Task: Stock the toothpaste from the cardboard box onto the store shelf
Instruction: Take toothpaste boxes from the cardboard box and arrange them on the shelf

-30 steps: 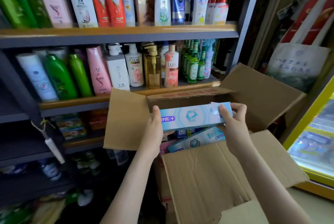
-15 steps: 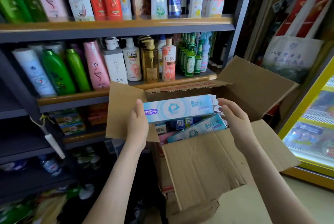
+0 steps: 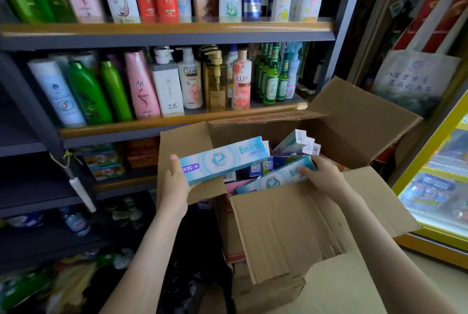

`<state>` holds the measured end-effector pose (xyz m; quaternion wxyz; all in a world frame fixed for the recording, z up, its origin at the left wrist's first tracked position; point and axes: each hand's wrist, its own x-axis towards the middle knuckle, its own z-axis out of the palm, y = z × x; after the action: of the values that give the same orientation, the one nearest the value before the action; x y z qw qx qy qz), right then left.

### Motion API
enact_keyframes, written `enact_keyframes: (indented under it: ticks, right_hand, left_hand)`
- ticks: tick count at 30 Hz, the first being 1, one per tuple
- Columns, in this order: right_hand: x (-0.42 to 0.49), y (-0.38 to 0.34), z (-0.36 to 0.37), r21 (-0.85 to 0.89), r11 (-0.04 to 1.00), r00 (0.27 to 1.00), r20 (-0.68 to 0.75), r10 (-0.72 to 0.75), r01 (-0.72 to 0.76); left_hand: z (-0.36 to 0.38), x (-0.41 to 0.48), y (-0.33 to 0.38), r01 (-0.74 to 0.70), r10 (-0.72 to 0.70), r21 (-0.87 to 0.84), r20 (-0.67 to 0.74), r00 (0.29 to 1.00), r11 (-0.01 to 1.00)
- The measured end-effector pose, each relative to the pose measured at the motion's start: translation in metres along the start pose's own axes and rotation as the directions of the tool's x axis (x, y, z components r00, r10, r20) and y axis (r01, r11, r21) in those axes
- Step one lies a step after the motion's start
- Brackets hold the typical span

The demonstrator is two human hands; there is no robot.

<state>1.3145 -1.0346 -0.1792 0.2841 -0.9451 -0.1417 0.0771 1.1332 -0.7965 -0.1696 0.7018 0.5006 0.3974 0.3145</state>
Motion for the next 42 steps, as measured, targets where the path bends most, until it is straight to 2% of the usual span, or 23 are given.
enact_keyframes:
  ticks: [4, 8, 12, 15, 17, 19, 25, 28, 31, 37, 42]
  right_hand:
    - [0.001, -0.002, 0.000, 0.103, 0.995, 1.000, -0.014, -0.015, 0.017]
    - [-0.003, -0.007, -0.003, 0.284, 0.958, 0.998, -0.049, -0.034, 0.047]
    - [-0.004, -0.014, -0.014, 0.534, 0.838, 0.986, -0.165, -0.027, 0.113]
    - [-0.005, -0.015, -0.024, 0.679, 0.723, 0.971, -0.233, 0.045, 0.129]
    - [-0.007, -0.014, -0.030, 0.783, 0.619, 0.978, -0.173, 0.114, 0.066]
    - [-0.010, -0.016, -0.034, 0.873, 0.487, 0.990, -0.042, 0.136, -0.030]
    - [-0.033, -0.051, -0.032, 0.945, 0.315, 0.991, 0.114, -0.064, -0.089]
    - [-0.051, -0.080, -0.023, 0.944, 0.293, 0.970, 0.202, -0.138, -0.155]
    - [-0.066, -0.105, -0.008, 0.923, 0.348, 0.938, 0.257, -0.232, -0.167]
    - [-0.102, -0.150, 0.033, 0.892, 0.398, 0.884, 0.351, -0.310, -0.215]
    - [-0.136, -0.196, 0.077, 0.880, 0.404, 0.847, 0.401, -0.350, -0.250]
  left_hand:
    - [-0.003, -0.004, -0.004, 0.078, -0.079, -0.058, -0.026, 0.997, 0.995]
    - [-0.005, -0.006, -0.001, 0.083, -0.086, -0.097, -0.026, 0.996, 0.992]
    - [-0.008, -0.008, 0.003, 0.045, -0.050, -0.109, -0.039, 0.998, 0.993]
    - [-0.009, -0.010, 0.006, 0.023, -0.032, -0.138, -0.060, 0.998, 0.990]
    - [-0.009, -0.013, 0.009, 0.017, -0.030, -0.185, -0.067, 0.997, 0.983]
    - [-0.008, -0.017, 0.014, 0.001, -0.019, -0.230, -0.073, 0.997, 0.973]
    - [-0.011, -0.023, 0.025, -0.049, 0.040, -0.219, -0.046, 0.998, 0.975]
    - [-0.020, -0.032, 0.026, -0.038, 0.034, -0.200, -0.023, 0.999, 0.979]
    - [-0.037, -0.042, 0.026, -0.026, 0.022, -0.178, -0.026, 0.999, 0.984]
    - [-0.102, -0.061, 0.027, 0.033, -0.057, -0.208, -0.109, 0.992, 0.978]
    - [-0.166, -0.062, 0.027, 0.083, -0.138, -0.234, -0.229, 0.963, 0.969]
